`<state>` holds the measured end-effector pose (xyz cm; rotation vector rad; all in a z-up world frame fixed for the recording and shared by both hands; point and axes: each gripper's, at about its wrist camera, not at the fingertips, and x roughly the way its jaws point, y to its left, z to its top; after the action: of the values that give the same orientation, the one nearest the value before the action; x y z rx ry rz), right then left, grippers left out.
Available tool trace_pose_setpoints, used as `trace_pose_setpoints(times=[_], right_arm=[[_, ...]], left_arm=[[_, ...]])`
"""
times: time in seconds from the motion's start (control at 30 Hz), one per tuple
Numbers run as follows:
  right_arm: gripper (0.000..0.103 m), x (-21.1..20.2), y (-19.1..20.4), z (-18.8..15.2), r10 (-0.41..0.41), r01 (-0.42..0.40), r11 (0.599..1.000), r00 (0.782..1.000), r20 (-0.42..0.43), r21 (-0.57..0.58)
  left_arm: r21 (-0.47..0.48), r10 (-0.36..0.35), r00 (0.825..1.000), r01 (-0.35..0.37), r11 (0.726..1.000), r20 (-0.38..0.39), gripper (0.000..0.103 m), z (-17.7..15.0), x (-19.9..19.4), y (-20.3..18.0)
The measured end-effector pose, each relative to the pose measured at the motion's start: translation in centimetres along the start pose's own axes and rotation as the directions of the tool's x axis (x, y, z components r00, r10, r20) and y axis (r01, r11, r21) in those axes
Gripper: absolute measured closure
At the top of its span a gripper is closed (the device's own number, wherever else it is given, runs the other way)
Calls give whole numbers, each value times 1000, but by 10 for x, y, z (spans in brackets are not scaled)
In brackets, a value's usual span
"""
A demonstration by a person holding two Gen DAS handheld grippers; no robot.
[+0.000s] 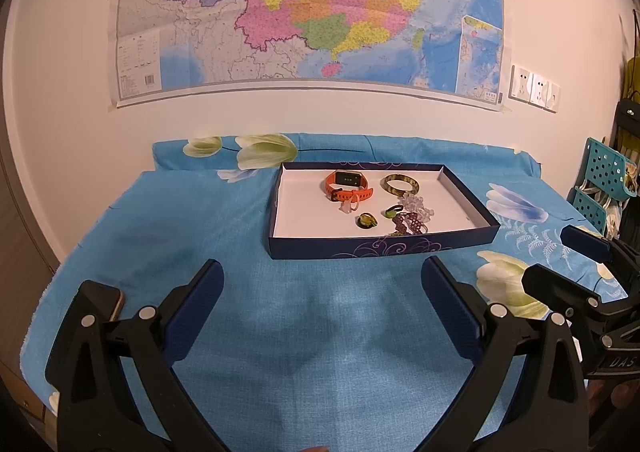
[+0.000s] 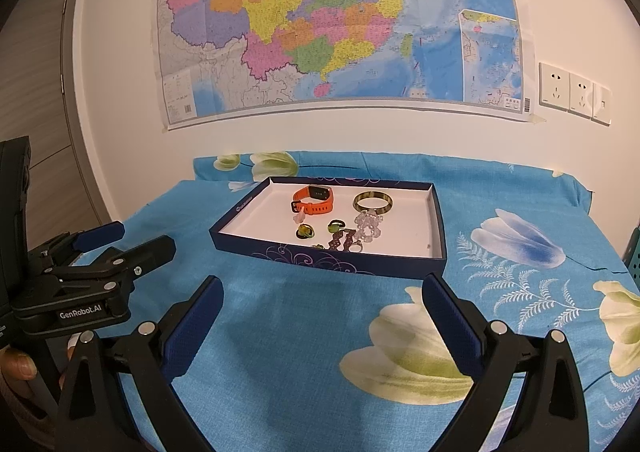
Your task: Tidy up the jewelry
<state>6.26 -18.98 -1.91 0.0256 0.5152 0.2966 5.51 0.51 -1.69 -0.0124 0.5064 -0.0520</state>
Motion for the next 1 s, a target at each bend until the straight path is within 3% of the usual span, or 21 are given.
trace_pose_setpoints(times=[1.0], right_arm=[[7, 3, -4, 1, -1, 1, 1000, 1000, -7, 10]], left_arm=[[-6, 6, 1000, -6, 1000, -7, 6, 2, 8, -2]])
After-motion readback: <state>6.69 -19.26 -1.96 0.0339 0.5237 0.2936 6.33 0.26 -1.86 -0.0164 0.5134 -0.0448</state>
